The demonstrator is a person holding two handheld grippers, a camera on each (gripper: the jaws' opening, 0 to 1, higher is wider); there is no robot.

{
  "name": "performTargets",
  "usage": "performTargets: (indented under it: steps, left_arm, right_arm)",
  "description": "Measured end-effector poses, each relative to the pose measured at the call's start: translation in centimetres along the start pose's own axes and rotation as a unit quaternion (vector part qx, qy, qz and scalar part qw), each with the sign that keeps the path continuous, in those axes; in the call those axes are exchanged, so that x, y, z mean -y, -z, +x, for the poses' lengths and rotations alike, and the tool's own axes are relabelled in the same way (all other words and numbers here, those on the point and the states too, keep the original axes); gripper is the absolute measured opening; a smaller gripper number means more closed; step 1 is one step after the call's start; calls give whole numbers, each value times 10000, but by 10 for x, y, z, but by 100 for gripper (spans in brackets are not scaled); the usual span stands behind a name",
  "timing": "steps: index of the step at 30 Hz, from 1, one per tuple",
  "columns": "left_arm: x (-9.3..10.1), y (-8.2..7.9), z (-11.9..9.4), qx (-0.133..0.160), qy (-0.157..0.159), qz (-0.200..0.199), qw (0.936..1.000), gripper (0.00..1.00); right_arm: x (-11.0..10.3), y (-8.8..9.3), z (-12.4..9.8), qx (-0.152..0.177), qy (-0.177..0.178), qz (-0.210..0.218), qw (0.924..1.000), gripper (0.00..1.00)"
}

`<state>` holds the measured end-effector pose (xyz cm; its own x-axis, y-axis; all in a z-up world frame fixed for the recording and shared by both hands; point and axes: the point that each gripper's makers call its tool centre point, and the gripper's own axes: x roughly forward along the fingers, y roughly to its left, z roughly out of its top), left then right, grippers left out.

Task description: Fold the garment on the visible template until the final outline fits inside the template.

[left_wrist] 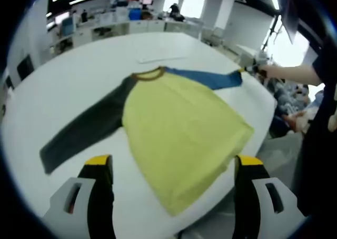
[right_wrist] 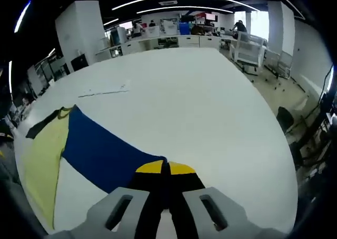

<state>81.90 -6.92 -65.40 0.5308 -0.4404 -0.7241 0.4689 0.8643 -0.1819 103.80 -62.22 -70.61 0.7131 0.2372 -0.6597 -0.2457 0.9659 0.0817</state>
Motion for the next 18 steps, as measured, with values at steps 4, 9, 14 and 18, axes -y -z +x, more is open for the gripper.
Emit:
performTargets:
  steps: [4, 9, 14, 18]
  left_arm:
    - [1, 1, -2, 53, 36, 5, 10000, 91]
    - [-1, 3, -7, 138, 36, -4, 9999, 91]
    - [-5, 10, -14, 190, 15, -80, 9998, 90]
    - [-9, 15, -20, 240, -21, -141, 9996, 90]
  right_arm:
    - [-21, -26, -8, 201, -235, -189, 9993, 2]
    - [-54, -56, -16, 503, -622, -283, 9964, 2]
    - [-99, -85, -23, 765, -1027, -325, 9912, 2]
    - [-132, -109, -29, 973, -1287, -408, 9860, 2]
